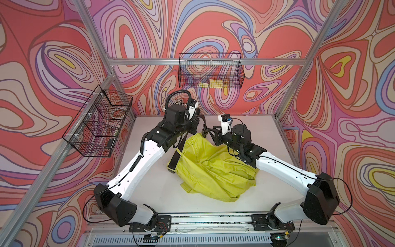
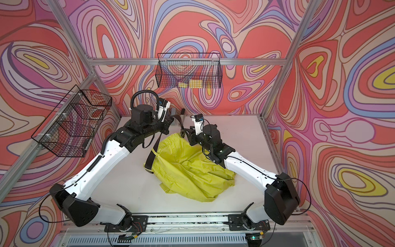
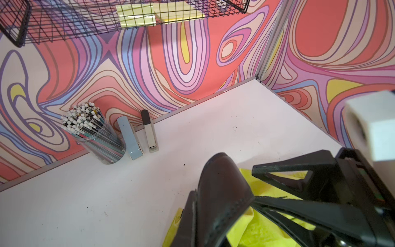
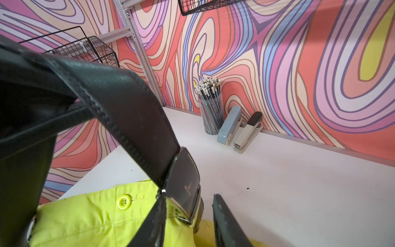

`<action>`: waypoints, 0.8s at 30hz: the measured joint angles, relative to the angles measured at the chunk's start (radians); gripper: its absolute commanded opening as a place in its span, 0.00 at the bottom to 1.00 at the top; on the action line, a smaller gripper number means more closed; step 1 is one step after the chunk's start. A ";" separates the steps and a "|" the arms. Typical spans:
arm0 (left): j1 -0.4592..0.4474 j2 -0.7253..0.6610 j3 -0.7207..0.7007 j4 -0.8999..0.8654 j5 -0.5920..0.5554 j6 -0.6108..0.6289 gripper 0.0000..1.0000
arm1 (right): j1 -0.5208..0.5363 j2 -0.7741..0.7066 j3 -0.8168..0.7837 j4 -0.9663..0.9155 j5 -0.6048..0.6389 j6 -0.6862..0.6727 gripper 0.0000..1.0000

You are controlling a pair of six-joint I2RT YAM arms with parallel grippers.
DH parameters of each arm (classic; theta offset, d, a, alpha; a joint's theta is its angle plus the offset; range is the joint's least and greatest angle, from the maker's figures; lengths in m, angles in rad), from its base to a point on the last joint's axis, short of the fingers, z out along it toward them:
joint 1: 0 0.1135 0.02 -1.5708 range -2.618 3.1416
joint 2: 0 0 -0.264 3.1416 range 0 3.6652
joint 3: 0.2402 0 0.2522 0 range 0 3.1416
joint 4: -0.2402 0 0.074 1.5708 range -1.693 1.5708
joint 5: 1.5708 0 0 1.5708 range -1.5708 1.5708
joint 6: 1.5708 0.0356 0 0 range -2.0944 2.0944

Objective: Remove the belt from the trousers

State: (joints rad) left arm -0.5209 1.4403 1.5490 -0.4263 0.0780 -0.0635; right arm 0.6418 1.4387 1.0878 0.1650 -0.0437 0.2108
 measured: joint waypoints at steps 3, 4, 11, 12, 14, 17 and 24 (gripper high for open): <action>0.006 0.001 0.005 -0.004 0.000 -0.013 0.00 | 0.000 0.000 0.001 0.013 -0.005 0.000 0.39; 0.006 0.001 0.005 -0.004 0.000 -0.017 0.00 | 0.000 0.000 0.003 0.017 -0.010 0.000 0.39; 0.010 0.002 0.006 -0.006 0.007 -0.029 0.00 | 0.001 0.029 0.029 0.039 -0.080 -0.012 0.43; 0.011 0.002 0.007 -0.007 0.008 -0.031 0.00 | 0.001 0.035 0.032 0.040 -0.089 -0.014 0.42; 0.012 0.002 0.007 -0.009 0.008 -0.037 0.00 | 0.001 0.053 0.045 0.041 -0.105 -0.016 0.38; 0.012 0.002 0.007 -0.012 0.010 -0.040 0.00 | 0.001 0.083 0.076 0.033 -0.109 -0.018 0.31; 0.013 0.002 0.007 -0.013 0.010 -0.043 0.00 | 0.001 0.099 0.108 0.021 -0.101 -0.016 0.15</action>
State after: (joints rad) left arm -0.5076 1.4418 1.5558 -0.4389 0.0875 -0.1066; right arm 0.6430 1.5379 1.1961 0.1856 -0.1448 0.1944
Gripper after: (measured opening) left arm 0.080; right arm 0.171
